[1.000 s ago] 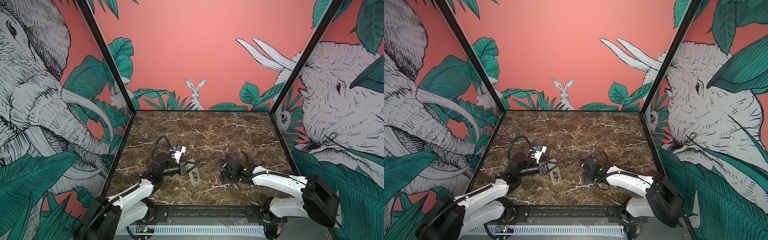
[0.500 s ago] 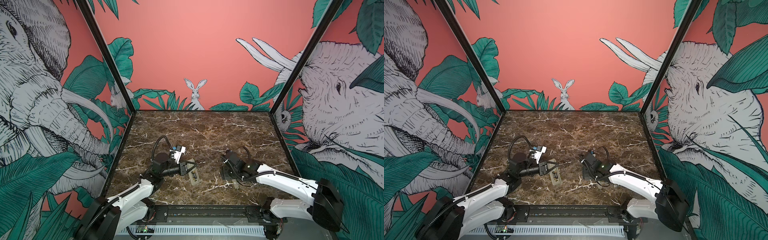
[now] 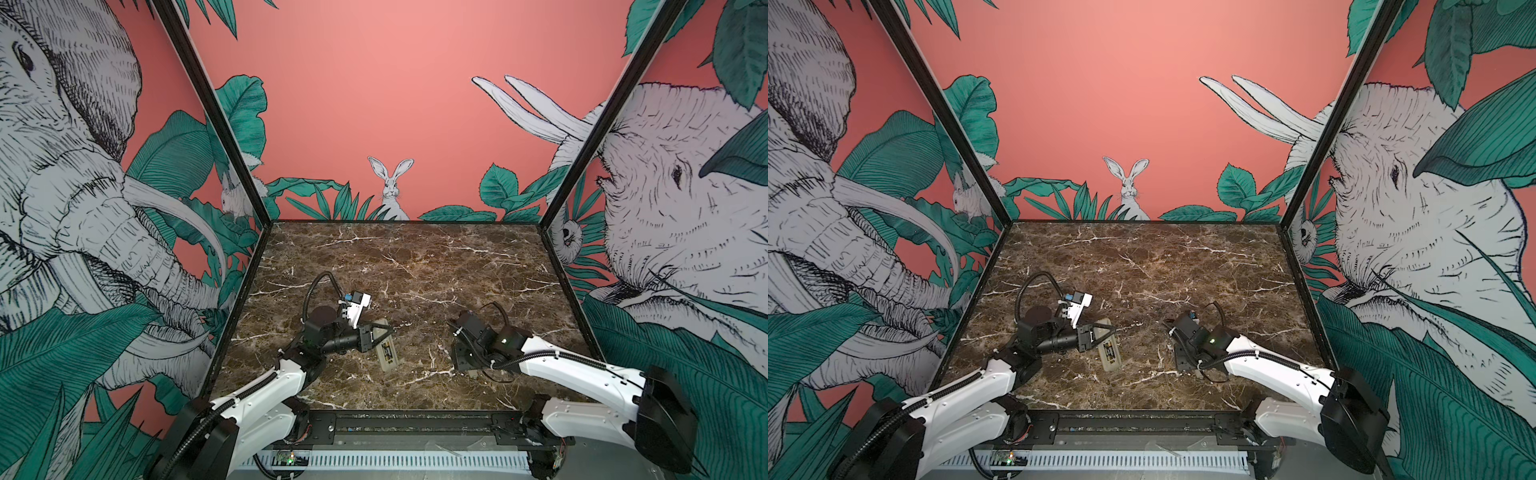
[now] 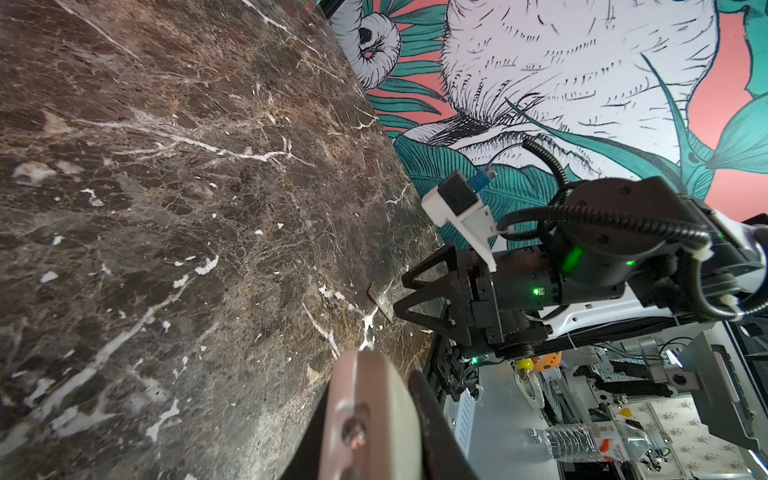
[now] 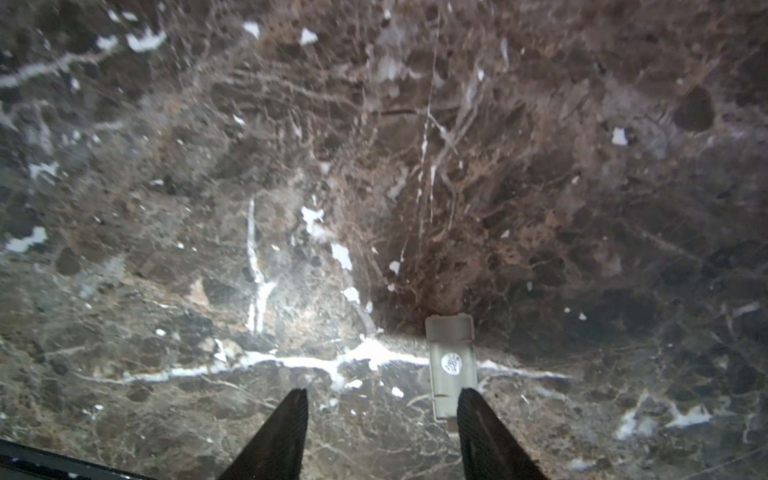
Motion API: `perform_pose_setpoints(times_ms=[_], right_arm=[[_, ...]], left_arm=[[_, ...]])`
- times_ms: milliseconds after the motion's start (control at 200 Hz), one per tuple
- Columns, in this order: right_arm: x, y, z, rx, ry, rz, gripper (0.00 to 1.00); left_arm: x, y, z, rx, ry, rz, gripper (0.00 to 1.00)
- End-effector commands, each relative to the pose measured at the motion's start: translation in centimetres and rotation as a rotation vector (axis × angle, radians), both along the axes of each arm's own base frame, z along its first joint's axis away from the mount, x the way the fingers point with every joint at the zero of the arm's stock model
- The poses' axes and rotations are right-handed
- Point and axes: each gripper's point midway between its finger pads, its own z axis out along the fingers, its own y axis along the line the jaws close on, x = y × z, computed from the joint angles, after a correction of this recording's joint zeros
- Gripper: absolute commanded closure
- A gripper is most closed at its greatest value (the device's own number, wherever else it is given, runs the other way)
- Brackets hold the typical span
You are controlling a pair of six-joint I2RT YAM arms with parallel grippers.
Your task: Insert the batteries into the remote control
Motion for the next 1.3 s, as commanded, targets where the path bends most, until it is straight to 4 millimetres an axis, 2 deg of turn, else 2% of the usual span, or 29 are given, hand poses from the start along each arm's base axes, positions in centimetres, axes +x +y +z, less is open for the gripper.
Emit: perform_pose_setpoints(times_ms=[0,510,1295], right_arm=[[-0.9,-0.3,-0.9,-0.015,0.048,-0.005,0.46],[-0.9,-1.6,-2.1,-0.127,0.067,0.036,0.48],[-0.7,-2.2,-3.8,-0.09,0.091,0.019,0.49]], left_arm=[[-0.2,0.0,0.3,-0.004,-0.032,-0.006,1.0],[-0.1,0.0,0.1,0.002,-0.024,-0.002,1.0],[0.0,0.0,0.0,0.004,-0.025,-0.004,1.0]])
